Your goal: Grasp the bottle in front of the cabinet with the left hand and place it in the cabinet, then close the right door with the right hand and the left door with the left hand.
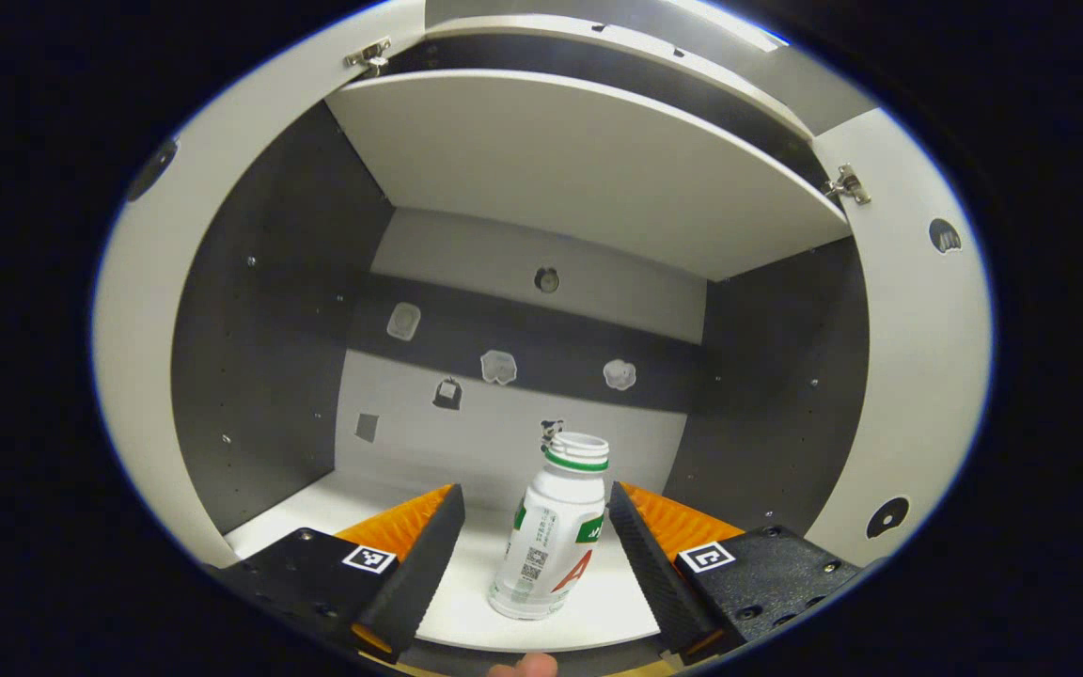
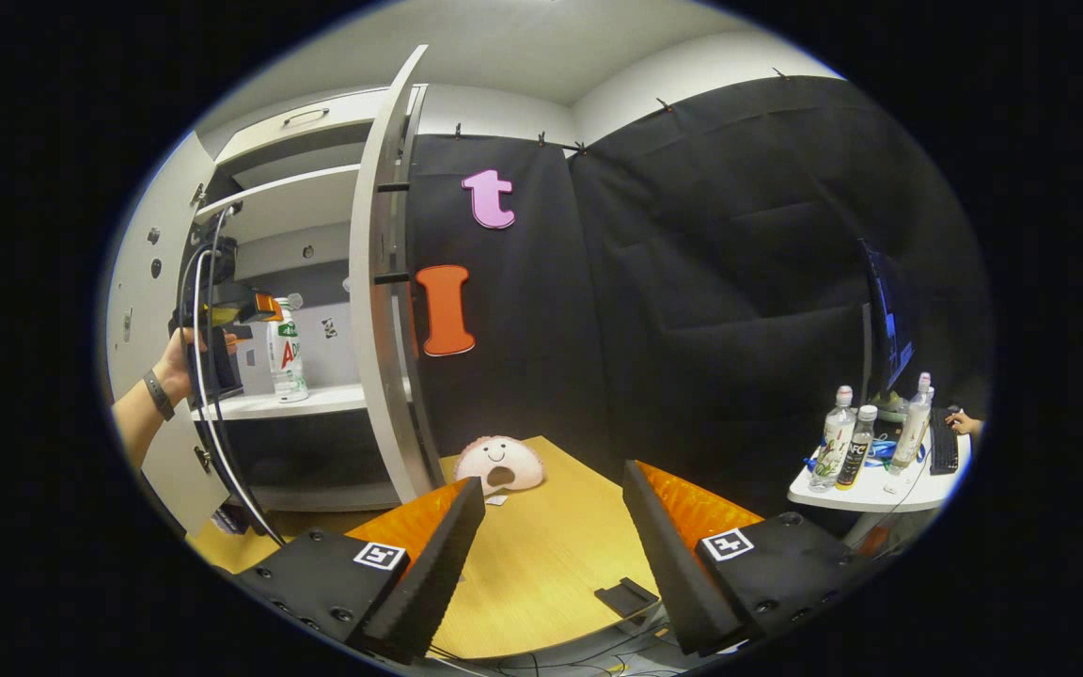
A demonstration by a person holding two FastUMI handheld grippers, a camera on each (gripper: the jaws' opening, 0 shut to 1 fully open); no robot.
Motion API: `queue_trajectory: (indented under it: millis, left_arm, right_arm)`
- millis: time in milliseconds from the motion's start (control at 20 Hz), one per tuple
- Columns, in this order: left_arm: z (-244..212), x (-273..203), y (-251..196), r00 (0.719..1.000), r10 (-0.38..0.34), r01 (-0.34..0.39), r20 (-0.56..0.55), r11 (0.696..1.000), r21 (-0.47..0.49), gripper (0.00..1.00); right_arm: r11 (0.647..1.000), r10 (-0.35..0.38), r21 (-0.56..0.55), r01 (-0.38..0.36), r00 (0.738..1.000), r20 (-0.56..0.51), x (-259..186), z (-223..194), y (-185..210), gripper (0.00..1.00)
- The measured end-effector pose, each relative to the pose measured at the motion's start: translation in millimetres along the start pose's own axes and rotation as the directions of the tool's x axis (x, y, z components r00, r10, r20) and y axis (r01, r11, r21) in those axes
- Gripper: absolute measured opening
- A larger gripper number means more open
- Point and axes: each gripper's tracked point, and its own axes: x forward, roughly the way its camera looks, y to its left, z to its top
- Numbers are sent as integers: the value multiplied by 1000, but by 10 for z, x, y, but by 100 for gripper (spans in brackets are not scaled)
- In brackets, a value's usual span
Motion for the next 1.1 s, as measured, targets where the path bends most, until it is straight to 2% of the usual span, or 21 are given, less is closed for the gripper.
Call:
queue_trajectory:
  millis: [150,200,300,500,600,950,1100]
  left_arm:
    - [272,-349,-41,998,-39,40,56,999,-14,94]
    - [308,-471,-39,997,-50,51,56,998,-24,96]
    - [348,-716,33,997,-58,60,56,997,-39,94]
    - [314,-1276,235,998,-40,42,54,999,-34,94]
    - [262,-1572,396,998,-9,9,63,1000,-10,94]
    - [-171,-2418,687,997,70,-71,36,997,18,94]
    - [-325,-2735,737,995,93,-93,47,996,-5,94]
  right_arm:
    - [999,49,-5,-49,999,8,57,56,165,98]
    - [998,68,-11,-68,998,11,69,74,236,98]
    - [993,112,-20,-112,994,17,76,97,387,98]
    - [978,205,-48,-204,978,22,81,116,706,98]
    - [969,241,-50,-240,970,22,79,103,837,98]
    - [928,369,-59,-368,929,5,-44,19,1289,98]
    - [910,410,-65,-409,912,-5,-84,-24,1460,98]
